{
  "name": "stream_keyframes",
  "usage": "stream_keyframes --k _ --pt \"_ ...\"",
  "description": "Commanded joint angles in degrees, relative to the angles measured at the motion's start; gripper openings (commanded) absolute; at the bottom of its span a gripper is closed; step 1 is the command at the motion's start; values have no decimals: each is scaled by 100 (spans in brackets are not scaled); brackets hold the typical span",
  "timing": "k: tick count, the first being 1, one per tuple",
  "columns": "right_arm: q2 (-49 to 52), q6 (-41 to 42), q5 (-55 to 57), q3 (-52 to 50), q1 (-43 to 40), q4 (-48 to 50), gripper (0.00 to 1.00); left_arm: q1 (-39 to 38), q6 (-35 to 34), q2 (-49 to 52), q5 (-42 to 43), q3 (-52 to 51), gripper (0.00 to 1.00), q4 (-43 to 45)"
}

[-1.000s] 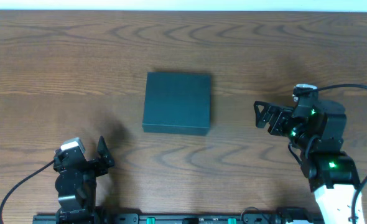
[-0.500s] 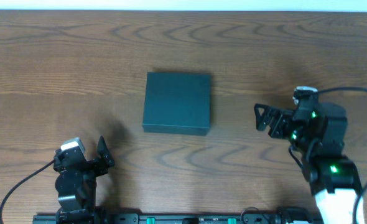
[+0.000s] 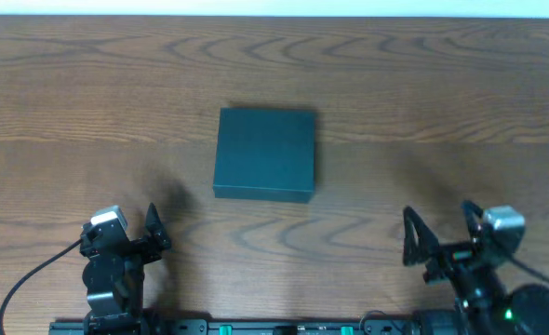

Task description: Pack container

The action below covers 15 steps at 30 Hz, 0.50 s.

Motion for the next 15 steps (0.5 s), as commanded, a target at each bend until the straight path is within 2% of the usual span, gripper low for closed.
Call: stream_keyframes --k 1,5,9,15 --pt "-328 -931 715 22 52 -422 99 -24 -87 -37 -103 -105 95 -11" --pt "-754 -1513 1178 -98 74 -962 99 -24 -87 -37 -103 -105 95 -11" --pt "-1147 -1526 1423 -483 127 -914 99 -24 -87 -37 -103 -105 95 -11" --pt "-1134 -1451 1333 -1241 251 -778 99 -24 -87 -37 -103 -105 95 -13"
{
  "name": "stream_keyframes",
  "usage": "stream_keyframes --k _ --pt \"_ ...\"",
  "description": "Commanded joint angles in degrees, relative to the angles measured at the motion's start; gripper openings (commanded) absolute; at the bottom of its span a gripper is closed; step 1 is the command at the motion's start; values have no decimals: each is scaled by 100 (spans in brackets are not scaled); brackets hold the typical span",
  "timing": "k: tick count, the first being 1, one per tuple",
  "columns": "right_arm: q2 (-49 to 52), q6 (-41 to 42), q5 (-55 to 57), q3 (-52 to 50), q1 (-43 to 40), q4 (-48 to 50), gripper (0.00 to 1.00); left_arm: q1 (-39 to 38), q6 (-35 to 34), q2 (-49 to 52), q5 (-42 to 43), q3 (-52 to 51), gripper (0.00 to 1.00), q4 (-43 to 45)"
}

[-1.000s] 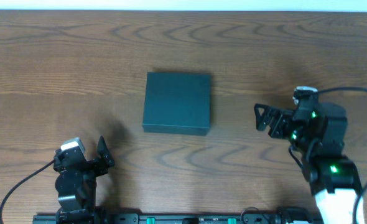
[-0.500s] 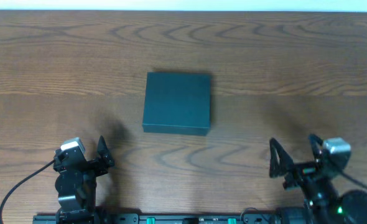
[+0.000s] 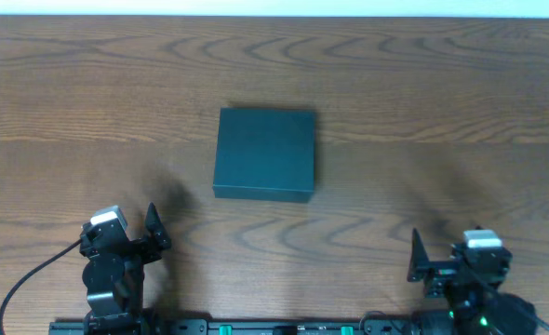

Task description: Pack container

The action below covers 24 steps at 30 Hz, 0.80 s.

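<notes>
A dark teal box (image 3: 264,154) lies closed and flat on the wooden table (image 3: 423,84), near the middle of the overhead view. My left gripper (image 3: 155,229) sits low at the front left, well short of the box. Its fingers stand together with nothing between them. At the front right, also far from the box, my right gripper (image 3: 445,246) has its fingers apart and holds nothing. What is inside the box is hidden by its lid.
The arms' base rail (image 3: 256,328) runs along the front edge. A black cable (image 3: 33,279) loops from the left arm toward the front left corner. Nothing else lies on the wood around the box.
My right arm has drawn back toward the front edge and sits lower in the view. The left arm and the teal box have not moved.
</notes>
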Motion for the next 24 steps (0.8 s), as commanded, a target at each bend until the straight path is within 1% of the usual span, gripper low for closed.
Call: stream_keyframes --k 1,4,12,14,16,24 --pt "-31 15 68 -404 105 96 99 -24 -87 -37 -103 -103 95 -13" --pt "-31 297 68 -885 105 199 99 -24 -87 -37 -103 -103 95 -15" --pt "-31 293 70 -1661 105 195 99 -24 -87 -37 -103 -103 95 -15" --pt "-31 291 70 -2002 105 271 99 -24 -87 -37 -103 -103 95 -15" --pt "-31 291 70 -2063 105 431 99 -24 -87 -37 -103 -103 95 -15" --pt "-31 291 70 -2063 105 433 99 -24 -87 -37 -103 -103 95 -13"
